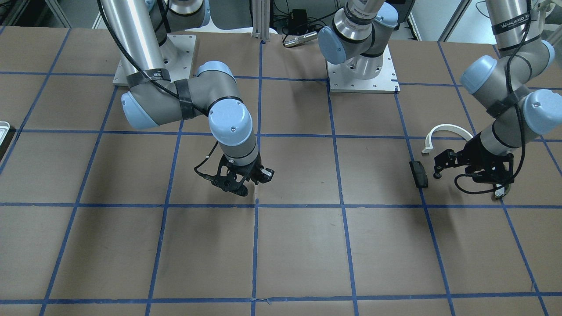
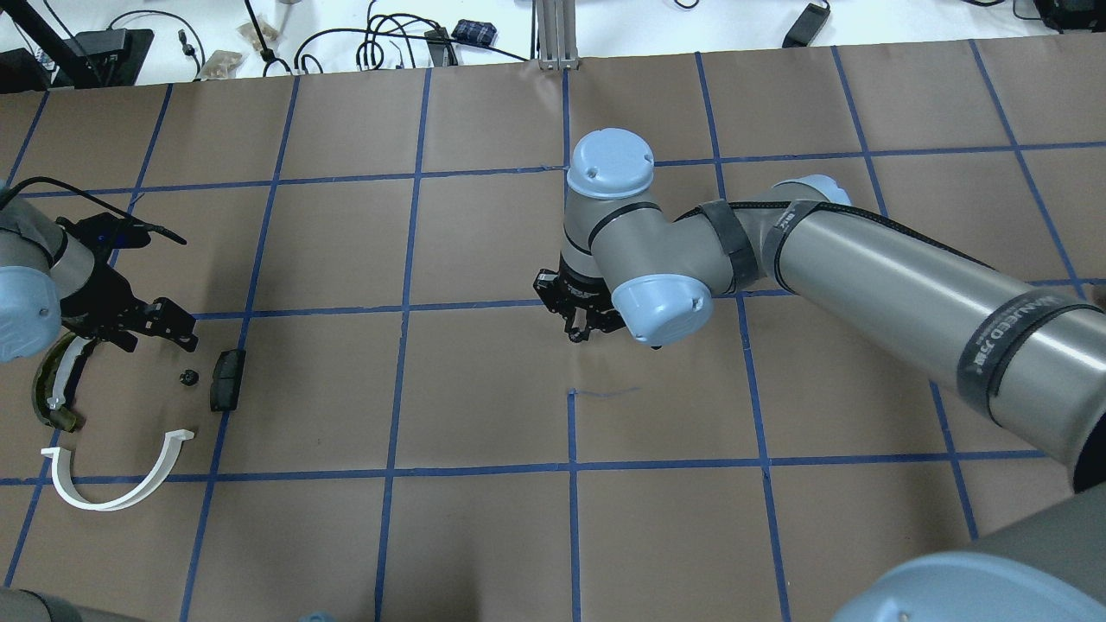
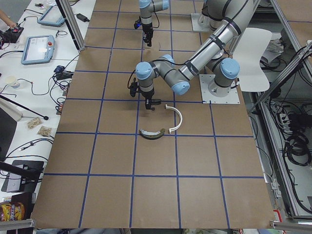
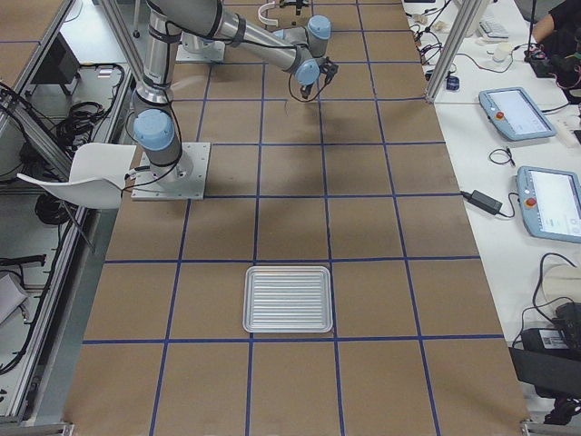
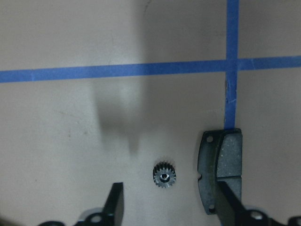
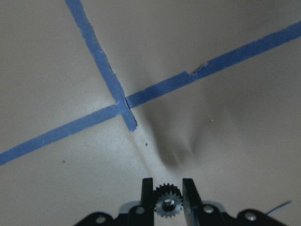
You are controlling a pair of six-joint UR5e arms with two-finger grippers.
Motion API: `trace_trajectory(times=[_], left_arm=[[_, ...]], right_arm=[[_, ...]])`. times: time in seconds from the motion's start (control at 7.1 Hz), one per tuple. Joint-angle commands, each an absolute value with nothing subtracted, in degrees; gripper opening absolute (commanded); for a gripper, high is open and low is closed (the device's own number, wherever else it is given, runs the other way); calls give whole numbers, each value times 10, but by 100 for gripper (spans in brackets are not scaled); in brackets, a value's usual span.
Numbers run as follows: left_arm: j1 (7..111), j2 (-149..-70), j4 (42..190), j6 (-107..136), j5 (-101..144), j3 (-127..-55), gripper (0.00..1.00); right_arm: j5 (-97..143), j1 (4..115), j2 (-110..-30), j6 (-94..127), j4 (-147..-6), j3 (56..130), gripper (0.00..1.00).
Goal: Place bearing gear from tray to pile
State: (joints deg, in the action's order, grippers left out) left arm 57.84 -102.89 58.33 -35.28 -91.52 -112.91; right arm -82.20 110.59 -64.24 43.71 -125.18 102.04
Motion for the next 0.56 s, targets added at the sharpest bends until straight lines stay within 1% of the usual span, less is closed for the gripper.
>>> trace_trajectory(times=[0.0, 0.14, 0.28, 0.42], left_arm=[[663, -1003, 595, -263, -917, -1112, 96], [705, -995, 602, -218, -916, -1112, 96], [742, -996, 603, -145, -915, -1112, 96], [787, -998, 603, -87, -914, -1112, 96]], right_arm=[[-824, 1127, -638, 446, -1254, 1026, 22], [-829, 1127, -637, 443, -1267, 1024, 71], [-833, 1121, -637, 429, -1287, 1022, 100], [-836, 1102, -644, 398, -1286, 1019, 100]])
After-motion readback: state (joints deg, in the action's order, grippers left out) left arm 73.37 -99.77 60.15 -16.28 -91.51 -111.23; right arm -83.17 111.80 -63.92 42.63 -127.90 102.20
